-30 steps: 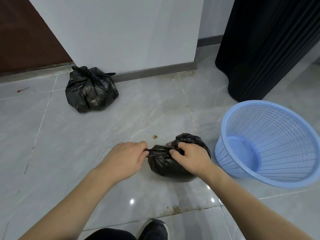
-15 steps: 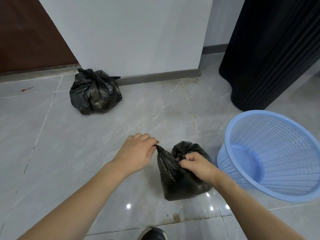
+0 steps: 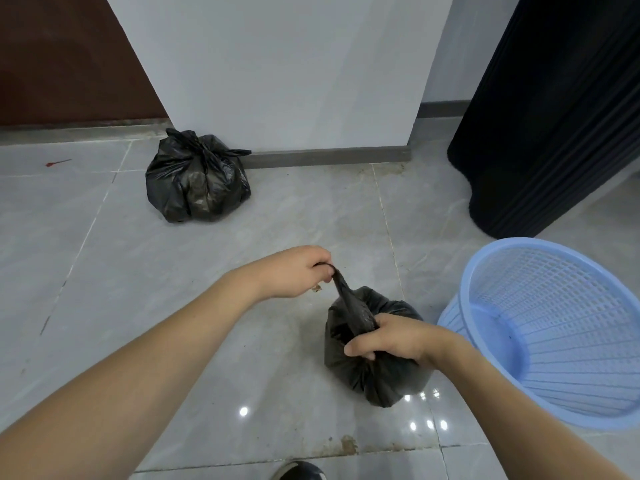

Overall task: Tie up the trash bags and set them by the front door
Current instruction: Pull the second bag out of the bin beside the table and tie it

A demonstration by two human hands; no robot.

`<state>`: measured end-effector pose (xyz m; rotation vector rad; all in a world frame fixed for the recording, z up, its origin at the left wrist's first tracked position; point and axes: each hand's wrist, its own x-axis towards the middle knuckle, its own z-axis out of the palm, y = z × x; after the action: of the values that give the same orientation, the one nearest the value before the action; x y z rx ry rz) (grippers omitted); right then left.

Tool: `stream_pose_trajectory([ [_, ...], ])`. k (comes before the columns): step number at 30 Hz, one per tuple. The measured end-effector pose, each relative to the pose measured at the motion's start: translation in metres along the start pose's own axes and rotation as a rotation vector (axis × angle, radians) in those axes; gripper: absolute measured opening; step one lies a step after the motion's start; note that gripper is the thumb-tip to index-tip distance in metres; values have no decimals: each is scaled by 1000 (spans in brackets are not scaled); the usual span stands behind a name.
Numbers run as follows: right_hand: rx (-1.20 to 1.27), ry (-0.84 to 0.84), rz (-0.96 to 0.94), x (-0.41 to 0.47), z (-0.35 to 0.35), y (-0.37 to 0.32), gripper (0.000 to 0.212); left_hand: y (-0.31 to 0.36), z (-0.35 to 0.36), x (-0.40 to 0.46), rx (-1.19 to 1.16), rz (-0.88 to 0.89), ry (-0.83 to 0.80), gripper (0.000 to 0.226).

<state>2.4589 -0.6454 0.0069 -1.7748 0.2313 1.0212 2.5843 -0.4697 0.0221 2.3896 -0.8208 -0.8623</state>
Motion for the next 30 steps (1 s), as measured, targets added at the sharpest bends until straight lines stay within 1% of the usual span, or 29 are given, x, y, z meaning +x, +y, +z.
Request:
stream_pose_trajectory([
  [3, -218, 74, 54, 0, -5, -16, 17, -2, 9, 6, -318, 20, 79, 22],
  [5, -390, 117, 46, -1, -7, -28, 19, 0, 20, 8, -528, 63, 94, 23],
  [8, -586, 149, 62, -8, -11, -46, 20, 8, 31, 8, -709, 107, 100, 26],
  [10, -654, 201, 62, -11, -16, -54, 17, 11, 34, 10, -780, 112, 110, 26],
  [13, -651, 247, 52, -12, -23, -62, 15, 10, 34, 17, -862, 130, 187, 26],
  [15, -652, 233, 84, -13, -26, -66, 13, 8, 34, 21, -906, 159, 223, 26],
  [17, -682, 179, 113, -16, -29, -68, 17, 7, 39, 24, -945, 182, 234, 25],
  [19, -722, 160, 134, -17, -32, -67, 17, 11, 44, 25, -983, 160, 279, 24],
  [20, -753, 184, 136, -16, -32, -65, 17, 14, 48, 25, -992, 131, 314, 23],
  [22, -852, 319, 85, -13, -28, -58, 16, 16, 54, 29, -1008, 66, 390, 24],
  [25, -1034, 611, -66, -9, -17, -45, 18, 16, 61, 34, -1026, -21, 441, 25],
  [27, -1139, 753, -203, -9, -8, -36, 15, 14, 63, 34, -1042, -89, 417, 28],
  [29, -1230, 856, -307, -8, -3, -22, 30, 10, 66, 33, -1030, -171, 336, 30],
  [30, -1218, 900, -341, -8, -3, -16, 37, 7, 68, 33, -1028, -207, 294, 30],
])
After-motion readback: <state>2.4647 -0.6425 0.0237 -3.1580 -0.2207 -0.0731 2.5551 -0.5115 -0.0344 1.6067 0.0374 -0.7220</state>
